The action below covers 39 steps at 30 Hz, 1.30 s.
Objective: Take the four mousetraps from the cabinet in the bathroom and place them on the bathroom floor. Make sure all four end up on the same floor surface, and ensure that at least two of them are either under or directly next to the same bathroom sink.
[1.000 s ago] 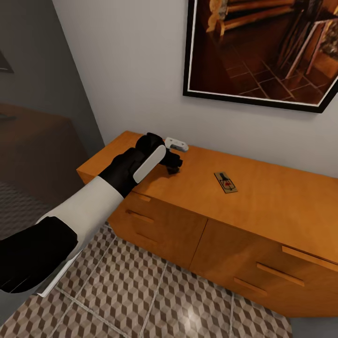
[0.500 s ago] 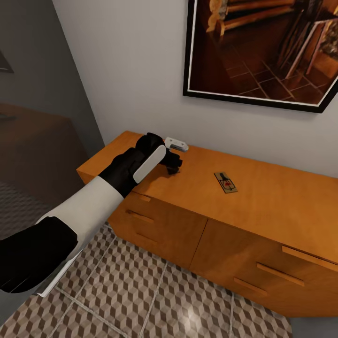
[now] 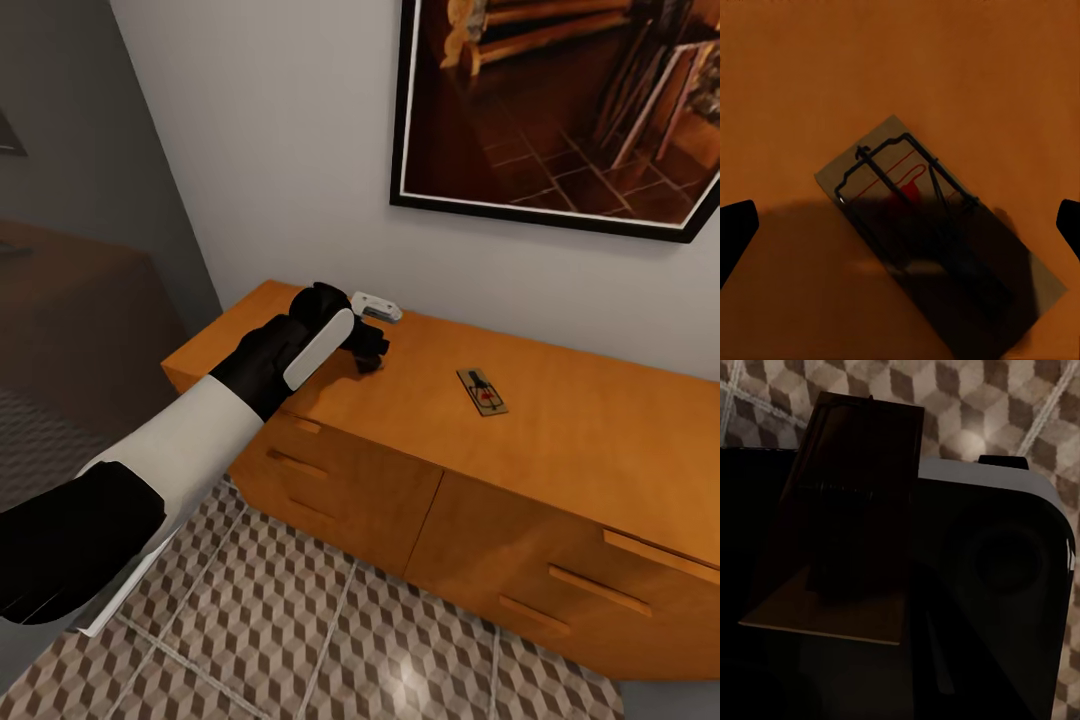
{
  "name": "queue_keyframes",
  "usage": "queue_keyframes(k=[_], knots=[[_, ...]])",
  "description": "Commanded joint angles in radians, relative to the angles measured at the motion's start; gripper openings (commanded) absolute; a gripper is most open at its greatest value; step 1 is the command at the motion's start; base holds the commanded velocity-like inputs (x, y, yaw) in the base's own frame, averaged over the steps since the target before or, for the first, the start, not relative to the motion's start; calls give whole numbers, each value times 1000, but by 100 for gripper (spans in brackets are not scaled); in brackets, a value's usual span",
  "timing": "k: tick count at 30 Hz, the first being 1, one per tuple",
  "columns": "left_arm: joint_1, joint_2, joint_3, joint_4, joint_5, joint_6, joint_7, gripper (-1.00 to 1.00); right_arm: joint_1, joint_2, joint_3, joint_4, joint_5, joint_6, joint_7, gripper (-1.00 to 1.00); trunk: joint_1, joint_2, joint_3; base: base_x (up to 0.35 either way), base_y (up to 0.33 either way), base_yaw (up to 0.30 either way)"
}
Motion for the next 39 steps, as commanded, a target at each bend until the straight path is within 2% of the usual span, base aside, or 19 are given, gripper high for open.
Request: queue_keyframes(k=[1,27,30,32,34,39], knots=[[-1,0,-2,-1,11,2,10,100,-1,0,7,1,-14,-3,6,-100,0,0,-1,50,0,0],[-1,-1,-2,0,15,3,10,100,-1,-1,7,1,-13,-3,7,-100,0,0,-5,5,0,0],[-1,-1,-3,-1,43,3,10,100,-1,-1,7,1,-13,-3,7,-100,0,0,-7,0,0,0],[-1,0,-3,0,93,2,10,100,-1,-1,7,1,-13,-3,7,-100,0,0,-9,0,0,0],[-1,0,-4,1,116,2,10,100,-1,-1,7,1,-13,-3,7,-100,0,0,-10,0,0,0],[1,1,-8,1,137,2,10,100,-1,-1,7,1,-13,-3,6,-100,0,0,-11,0,0,0]])
